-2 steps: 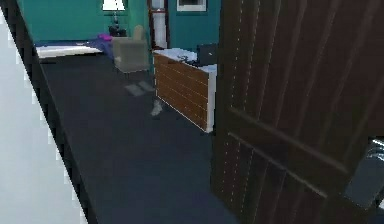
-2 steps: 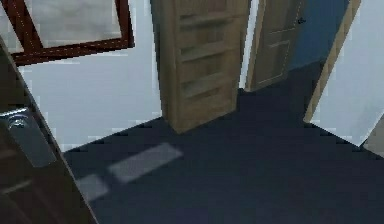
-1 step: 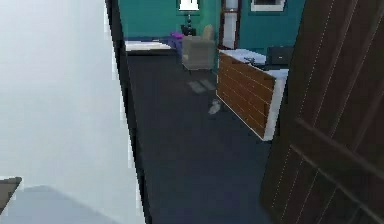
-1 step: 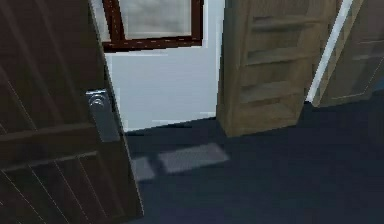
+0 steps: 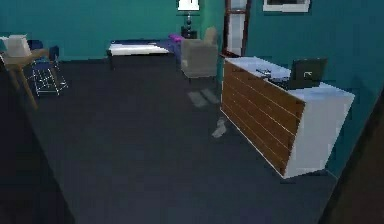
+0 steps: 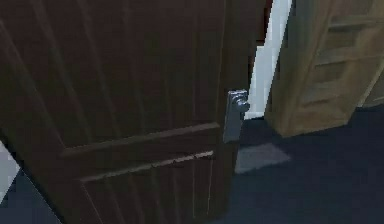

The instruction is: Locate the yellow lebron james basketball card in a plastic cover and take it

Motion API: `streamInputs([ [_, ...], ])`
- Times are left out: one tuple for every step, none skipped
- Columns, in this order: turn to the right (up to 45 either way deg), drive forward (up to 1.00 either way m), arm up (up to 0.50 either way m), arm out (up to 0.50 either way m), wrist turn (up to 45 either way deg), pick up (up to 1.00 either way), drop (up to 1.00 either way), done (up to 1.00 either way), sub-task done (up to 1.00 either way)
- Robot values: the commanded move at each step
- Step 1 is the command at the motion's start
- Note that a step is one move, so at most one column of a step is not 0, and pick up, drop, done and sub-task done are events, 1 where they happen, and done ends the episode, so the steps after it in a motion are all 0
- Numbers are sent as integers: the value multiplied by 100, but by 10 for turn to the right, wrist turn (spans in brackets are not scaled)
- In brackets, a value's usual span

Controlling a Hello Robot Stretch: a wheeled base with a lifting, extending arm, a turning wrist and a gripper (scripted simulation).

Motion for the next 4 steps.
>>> streamInputs([
  [60,0,0,0,0,0,0,0,0],
  [0,65,0,0,0,0,0,0,0],
  [-450,0,0,0,0,0,0,0,0],
  [-120,0,0,0,0,0,0,0,0],
])
